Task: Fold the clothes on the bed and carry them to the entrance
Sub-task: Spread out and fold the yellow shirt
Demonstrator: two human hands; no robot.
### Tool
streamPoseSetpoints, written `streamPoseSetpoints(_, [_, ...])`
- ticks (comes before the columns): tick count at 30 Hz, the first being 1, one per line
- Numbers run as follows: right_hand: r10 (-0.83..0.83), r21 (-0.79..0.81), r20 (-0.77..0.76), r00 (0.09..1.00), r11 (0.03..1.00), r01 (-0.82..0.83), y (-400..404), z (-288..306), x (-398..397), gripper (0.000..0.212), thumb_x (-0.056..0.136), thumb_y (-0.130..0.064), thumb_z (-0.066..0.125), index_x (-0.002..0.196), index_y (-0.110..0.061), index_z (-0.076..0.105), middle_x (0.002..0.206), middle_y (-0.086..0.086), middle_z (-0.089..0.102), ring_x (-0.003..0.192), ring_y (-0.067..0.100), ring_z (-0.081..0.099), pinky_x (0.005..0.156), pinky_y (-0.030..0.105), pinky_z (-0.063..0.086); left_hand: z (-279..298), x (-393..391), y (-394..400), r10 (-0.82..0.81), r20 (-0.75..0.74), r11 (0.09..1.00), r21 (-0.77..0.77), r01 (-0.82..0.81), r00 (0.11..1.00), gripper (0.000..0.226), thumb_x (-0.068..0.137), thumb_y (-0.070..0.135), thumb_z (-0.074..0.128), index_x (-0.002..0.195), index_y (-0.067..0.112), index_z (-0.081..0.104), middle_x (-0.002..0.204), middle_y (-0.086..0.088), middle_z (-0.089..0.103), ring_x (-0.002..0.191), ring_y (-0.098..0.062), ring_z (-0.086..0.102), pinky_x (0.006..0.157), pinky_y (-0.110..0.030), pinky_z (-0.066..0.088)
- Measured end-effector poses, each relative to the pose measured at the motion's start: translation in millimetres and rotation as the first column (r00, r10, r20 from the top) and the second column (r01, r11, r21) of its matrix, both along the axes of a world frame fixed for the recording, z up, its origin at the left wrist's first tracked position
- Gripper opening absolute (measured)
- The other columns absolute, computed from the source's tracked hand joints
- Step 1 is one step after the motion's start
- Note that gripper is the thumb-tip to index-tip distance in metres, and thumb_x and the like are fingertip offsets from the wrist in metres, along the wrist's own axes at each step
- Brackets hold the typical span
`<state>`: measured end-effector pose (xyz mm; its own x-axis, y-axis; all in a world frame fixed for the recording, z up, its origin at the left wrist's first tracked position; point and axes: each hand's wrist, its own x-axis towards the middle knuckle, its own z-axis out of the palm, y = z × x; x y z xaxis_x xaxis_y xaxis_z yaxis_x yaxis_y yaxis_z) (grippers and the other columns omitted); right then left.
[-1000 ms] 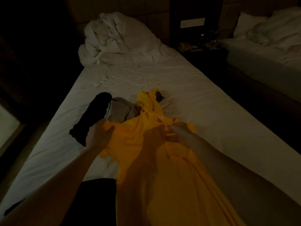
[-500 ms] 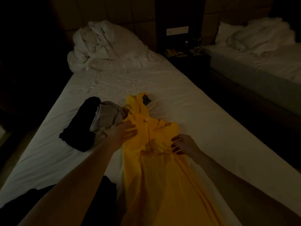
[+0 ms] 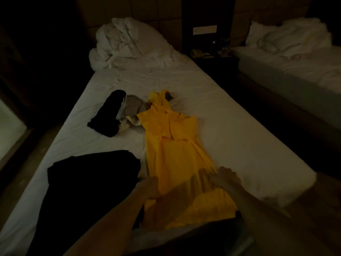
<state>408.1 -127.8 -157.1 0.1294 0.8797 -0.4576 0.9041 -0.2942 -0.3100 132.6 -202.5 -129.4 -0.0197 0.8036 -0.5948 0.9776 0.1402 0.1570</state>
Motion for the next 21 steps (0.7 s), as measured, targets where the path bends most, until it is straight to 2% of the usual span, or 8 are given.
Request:
streamPoseSetpoints(3, [0.099, -0.01, -0.112, 0.989, 0.995, -0.1, -21.1, -5.5, 10.6, 0.09, 0.062, -0.081, 0.055, 0.129, -0.02, 0.051, 0.126, 0.01, 0.057, 0.114, 0.034, 0.055, 0.095, 0.046, 0.049, 9.9, 11.2, -23.2, 0.004, 0.01, 1.0, 0.03, -0.004, 1.0, 0.07, 0.09, 0.049, 0.059, 0.148, 0.022, 0.03, 0.146, -0.008, 0.042, 0.131, -0.03, 0.045, 0.103, -0.044, 0.043])
streamPoseSetpoints(7, [0.269, 0.131, -0.218, 0.938, 0.961, -0.246, -51.0, 4.2, 15.3, 0.046, 0.08, -0.032, 0.07, 0.117, -0.022, 0.046, 0.108, 0.009, 0.061, 0.095, 0.029, 0.062, 0.077, 0.039, 0.054, 21.0, 29.9, -43.7, -0.079, -0.152, 0.996, 0.04, 0.086, 0.985, 0.062, 0.088, 0.028, 0.066, 0.14, 0.014, 0.036, 0.134, -0.01, 0.049, 0.119, -0.028, 0.054, 0.091, -0.04, 0.051])
streamPoseSetpoints(11, [0.317, 0.272, -0.183, 0.931, 0.926, -0.262, -67.7, 15.0, 9.4, 0.05, 0.082, -0.016, 0.066, 0.127, -0.022, 0.045, 0.1, 0.01, 0.064, 0.081, 0.027, 0.064, 0.065, 0.037, 0.055, 23.2, 43.7, -50.3, -0.069, -0.088, 0.997, 0.015, 0.071, 0.994, 0.04, 0.087, 0.03, 0.067, 0.118, 0.012, 0.05, 0.107, -0.007, 0.057, 0.083, -0.021, 0.06, 0.069, -0.033, 0.051])
streamPoseSetpoints(13, [0.324, 0.28, -0.265, 0.908, 0.927, -0.249, -73.8, 24.1, -1.9, 0.048, 0.083, -0.019, 0.067, 0.126, -0.024, 0.047, 0.102, 0.011, 0.064, 0.078, 0.026, 0.065, 0.06, 0.035, 0.056, 23.7, 39.4, -51.0, -0.069, -0.064, 0.996, 0.047, 0.072, 0.996, 0.04, 0.089, 0.043, 0.059, 0.116, 0.014, 0.052, 0.102, -0.004, 0.054, 0.085, -0.02, 0.057, 0.073, -0.033, 0.05])
streamPoseSetpoints(15, [0.266, 0.195, -0.462, 0.846, 0.961, -0.196, -79.9, 31.6, -16.7, 0.04, 0.088, -0.02, 0.067, 0.123, -0.024, 0.048, 0.103, 0.009, 0.062, 0.072, 0.024, 0.066, 0.047, 0.028, 0.052, 20.0, 30.7, -50.5, -0.003, 0.006, 0.999, 0.032, 0.003, 1.0, 0.051, 0.086, 0.05, 0.057, 0.119, 0.011, 0.055, 0.11, -0.005, 0.059, 0.099, -0.025, 0.06, 0.085, -0.038, 0.052])
streamPoseSetpoints(17, [0.195, 0.095, -0.615, 0.764, 0.98, -0.174, -86.4, 32.0, -27.4, 0.034, 0.095, -0.017, 0.06, 0.127, -0.018, 0.051, 0.107, 0.008, 0.06, 0.075, 0.023, 0.068, 0.048, 0.028, 0.054, 17.5, 24.3, -53.1, -0.015, 0.0, 1.0, -0.009, 0.015, 1.0, 0.045, 0.088, 0.047, 0.056, 0.109, 0.008, 0.061, 0.096, -0.006, 0.061, 0.089, -0.023, 0.061, 0.078, -0.034, 0.052])
streamPoseSetpoints(19, [0.244, 0.115, -0.588, 0.771, 0.969, -0.219, -91.2, 26.0, -28.4, 0.031, 0.098, -0.012, 0.049, 0.128, -0.013, 0.055, 0.11, 0.006, 0.059, 0.084, 0.022, 0.067, 0.053, 0.028, 0.056, 21.4, 20.3, -58.0, -0.073, -0.061, 0.997, 0.012, 0.073, 0.995, 0.029, 0.092, 0.038, 0.056, 0.08, 0.012, 0.055, 0.074, 0.0, 0.048, 0.066, -0.015, 0.049, 0.059, -0.026, 0.041])
streamPoseSetpoints(21, [0.359, 0.216, -0.472, 0.805, 0.932, -0.289, -94.6, 19.4, -20.8, 0.031, 0.098, -0.007, 0.043, 0.123, -0.013, 0.06, 0.111, 0.004, 0.061, 0.09, 0.021, 0.065, 0.061, 0.027, 0.054, 19.1, 17.8, -58.7, -0.071, 0.027, 0.997, 0.034, 0.07, 0.997, 0.03, 0.091, 0.031, 0.062, 0.071, 0.02, 0.043, 0.071, 0.003, 0.041, 0.06, -0.01, 0.041, 0.055, -0.023, 0.034])
